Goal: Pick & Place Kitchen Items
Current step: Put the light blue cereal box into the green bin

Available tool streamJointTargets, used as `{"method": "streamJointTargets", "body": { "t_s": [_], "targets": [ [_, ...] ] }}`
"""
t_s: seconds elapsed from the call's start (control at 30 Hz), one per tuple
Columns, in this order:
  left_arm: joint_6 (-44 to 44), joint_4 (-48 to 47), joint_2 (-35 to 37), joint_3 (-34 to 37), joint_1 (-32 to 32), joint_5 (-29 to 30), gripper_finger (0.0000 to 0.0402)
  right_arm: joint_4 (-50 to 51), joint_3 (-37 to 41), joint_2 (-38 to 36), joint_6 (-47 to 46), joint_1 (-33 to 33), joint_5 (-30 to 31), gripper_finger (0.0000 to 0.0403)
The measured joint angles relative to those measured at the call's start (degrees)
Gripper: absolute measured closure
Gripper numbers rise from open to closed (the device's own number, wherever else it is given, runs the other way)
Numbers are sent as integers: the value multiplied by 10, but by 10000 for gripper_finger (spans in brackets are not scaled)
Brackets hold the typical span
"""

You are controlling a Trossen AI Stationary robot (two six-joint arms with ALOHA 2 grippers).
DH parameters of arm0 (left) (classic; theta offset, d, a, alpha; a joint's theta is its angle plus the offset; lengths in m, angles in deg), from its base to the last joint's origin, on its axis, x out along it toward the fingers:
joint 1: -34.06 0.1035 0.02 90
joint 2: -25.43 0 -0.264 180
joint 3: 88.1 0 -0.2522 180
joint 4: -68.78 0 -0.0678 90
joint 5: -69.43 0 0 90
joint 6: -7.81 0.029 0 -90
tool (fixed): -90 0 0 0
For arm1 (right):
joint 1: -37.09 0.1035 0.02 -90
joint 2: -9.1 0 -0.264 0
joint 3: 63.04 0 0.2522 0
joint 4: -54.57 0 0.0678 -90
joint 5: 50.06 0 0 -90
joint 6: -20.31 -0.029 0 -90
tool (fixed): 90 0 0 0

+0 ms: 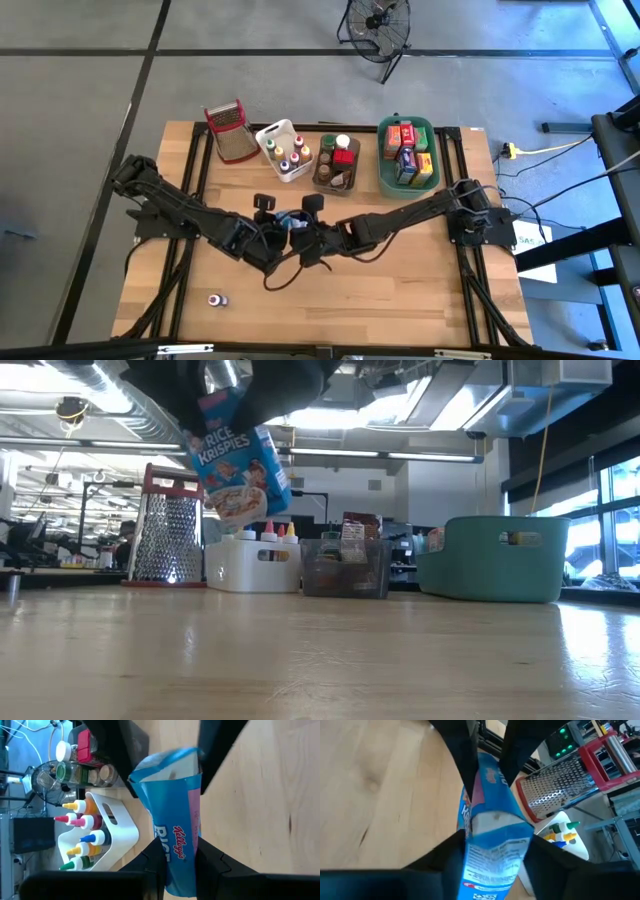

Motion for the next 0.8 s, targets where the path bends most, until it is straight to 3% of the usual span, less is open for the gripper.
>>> {"method": "streamJointTargets", "body": {
  "t_s": [0.23,0.43,0.8],
  "targets": [
    [-2,0,0,0,0,3,340,1,0,0,2,-2,0,285],
    [-1,0,0,0,0,8,315,1,0,0,6,-2,-2,289],
    [0,6,0,0,-1,7,221,14,0,0,8,-3,14,290]
  ]
}}
